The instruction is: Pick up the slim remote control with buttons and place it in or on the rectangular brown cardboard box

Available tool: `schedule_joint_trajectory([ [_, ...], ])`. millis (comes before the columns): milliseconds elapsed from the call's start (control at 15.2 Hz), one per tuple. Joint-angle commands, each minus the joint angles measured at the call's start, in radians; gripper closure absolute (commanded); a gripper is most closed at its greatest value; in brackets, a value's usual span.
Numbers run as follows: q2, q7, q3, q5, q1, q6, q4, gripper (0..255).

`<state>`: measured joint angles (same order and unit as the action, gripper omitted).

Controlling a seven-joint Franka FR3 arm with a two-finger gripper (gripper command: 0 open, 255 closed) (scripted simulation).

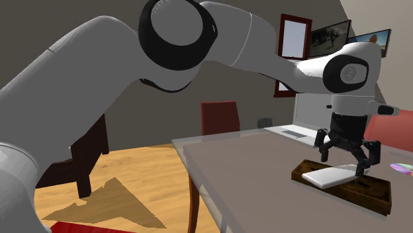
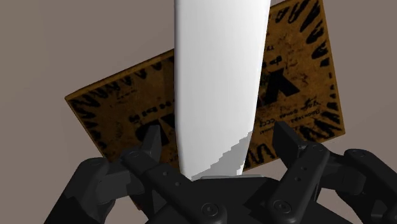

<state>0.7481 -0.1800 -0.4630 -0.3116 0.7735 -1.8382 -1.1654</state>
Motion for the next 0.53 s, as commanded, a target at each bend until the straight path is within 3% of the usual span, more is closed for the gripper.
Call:
schedule_joint_trajectory([
  [0, 0.000, 0.000, 0.000, 0.000, 0.000, 0.000, 0.000, 0],
  [330, -0.008, 0.014, -0.004, 0.008, 0.019, 0.121, 0.118, 0],
  [462, -0.009, 0.014, -0.004, 0.008, 0.019, 0.121, 0.118, 0],
])
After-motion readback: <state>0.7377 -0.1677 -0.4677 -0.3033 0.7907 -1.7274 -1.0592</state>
